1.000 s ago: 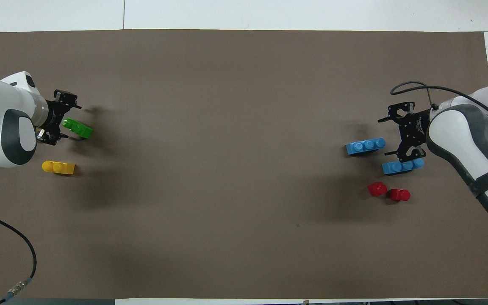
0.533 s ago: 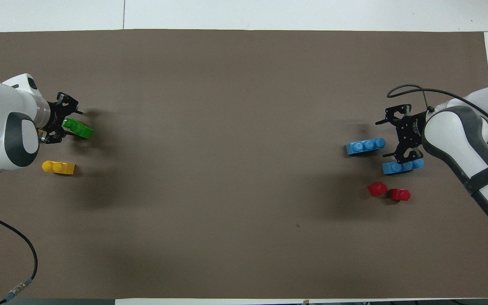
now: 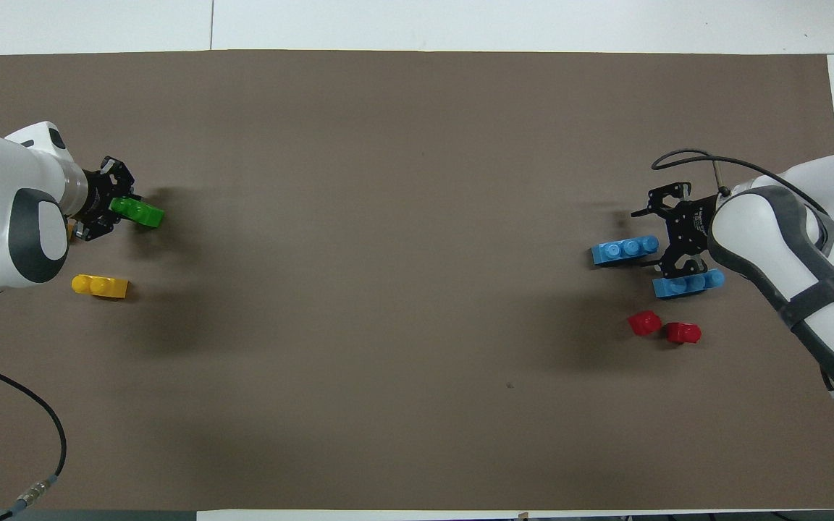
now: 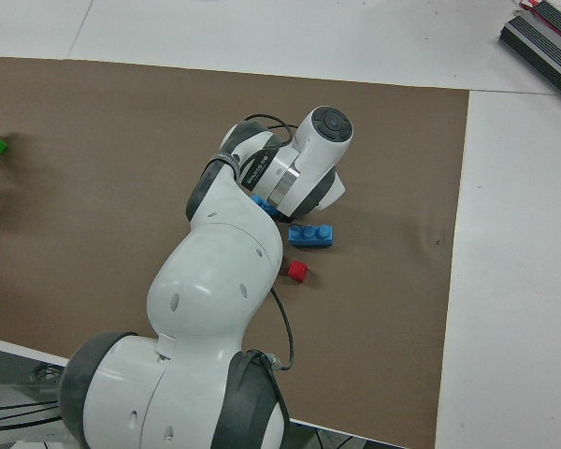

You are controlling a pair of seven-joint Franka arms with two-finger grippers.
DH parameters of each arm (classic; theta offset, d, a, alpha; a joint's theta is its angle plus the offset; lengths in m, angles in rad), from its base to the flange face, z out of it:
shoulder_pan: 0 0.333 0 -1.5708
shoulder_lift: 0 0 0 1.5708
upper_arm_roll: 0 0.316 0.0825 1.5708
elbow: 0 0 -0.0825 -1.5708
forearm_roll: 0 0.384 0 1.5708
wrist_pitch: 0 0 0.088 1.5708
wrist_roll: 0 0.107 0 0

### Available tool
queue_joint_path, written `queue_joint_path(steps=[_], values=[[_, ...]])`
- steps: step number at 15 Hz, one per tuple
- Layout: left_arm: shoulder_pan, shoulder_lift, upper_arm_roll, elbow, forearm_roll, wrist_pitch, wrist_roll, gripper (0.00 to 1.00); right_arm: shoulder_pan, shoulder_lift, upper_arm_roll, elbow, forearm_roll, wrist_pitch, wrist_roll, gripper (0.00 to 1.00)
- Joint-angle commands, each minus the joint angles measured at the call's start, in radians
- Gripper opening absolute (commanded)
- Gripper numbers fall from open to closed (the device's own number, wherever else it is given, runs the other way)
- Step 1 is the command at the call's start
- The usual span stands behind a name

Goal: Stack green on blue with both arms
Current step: 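Grasp the green brick with the left gripper while the right gripper grasps the blue brick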

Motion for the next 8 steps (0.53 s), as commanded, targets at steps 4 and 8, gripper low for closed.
queue_joint_path(steps=[4,8], values=[[-0.054,-0.153,0.004,0.009,-0.007,-0.208,-0.148,0.0,-0.017,0.005,0.003,-0.015,0.051,0.026,-0.035,0.56],[-0.123,-0.214,0.004,0.009,-0.007,-0.294,-0.275,0.0,-0.046,0.005,0.002,-0.013,0.049,0.023,-0.073,0.48]])
